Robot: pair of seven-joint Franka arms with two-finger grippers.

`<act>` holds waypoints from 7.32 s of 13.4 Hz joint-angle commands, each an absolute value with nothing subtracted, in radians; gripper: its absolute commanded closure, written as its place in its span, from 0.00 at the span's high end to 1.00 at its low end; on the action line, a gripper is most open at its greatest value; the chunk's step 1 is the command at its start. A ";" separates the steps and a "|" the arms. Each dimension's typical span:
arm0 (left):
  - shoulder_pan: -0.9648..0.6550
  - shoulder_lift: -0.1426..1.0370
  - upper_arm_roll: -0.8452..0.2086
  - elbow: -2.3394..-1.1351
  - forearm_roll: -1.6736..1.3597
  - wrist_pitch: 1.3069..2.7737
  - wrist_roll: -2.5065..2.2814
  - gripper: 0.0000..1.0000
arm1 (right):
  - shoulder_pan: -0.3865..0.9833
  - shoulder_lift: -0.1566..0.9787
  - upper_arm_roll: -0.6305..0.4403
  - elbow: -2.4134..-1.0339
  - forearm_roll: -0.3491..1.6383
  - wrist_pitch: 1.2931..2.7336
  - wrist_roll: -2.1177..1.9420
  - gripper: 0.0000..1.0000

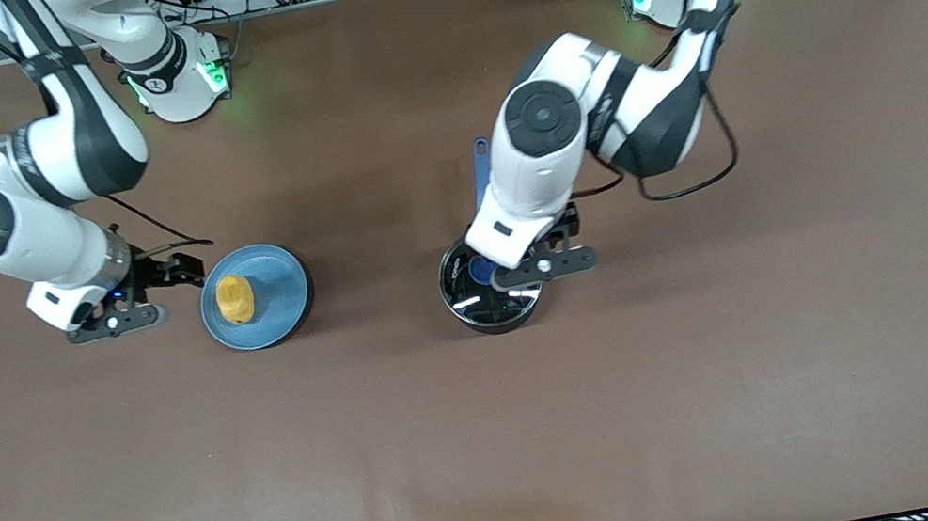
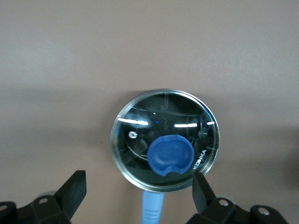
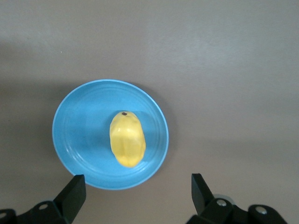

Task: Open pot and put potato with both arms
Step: 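Reach the right gripper to the potato while the left gripper reaches the lid, then grasp the yellow potato with the right gripper while the left gripper grasps the knob, then lift the potato with the right gripper while the left gripper moves the lid aside, then carry the potato over the saucepan with the right gripper while the left lowers the lid, then release the potato into the saucepan with the right gripper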

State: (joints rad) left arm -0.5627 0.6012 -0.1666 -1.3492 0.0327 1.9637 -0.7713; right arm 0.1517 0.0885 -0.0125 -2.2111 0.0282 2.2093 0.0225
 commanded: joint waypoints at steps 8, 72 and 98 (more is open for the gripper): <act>-0.650 0.729 -0.130 -1.307 0.098 2.040 -0.848 1.00 | 0.207 0.307 -0.011 -2.263 0.072 2.517 0.021 1.00; 0.052 0.438 -0.175 -1.830 0.058 2.369 -0.238 1.00 | 0.742 0.753 -0.057 -1.170 0.064 2.008 0.790 0.00; 0.084 -0.048 -0.216 -1.578 -0.021 1.654 -0.235 1.00 | 0.833 0.988 -0.072 -1.135 0.049 2.247 0.925 1.00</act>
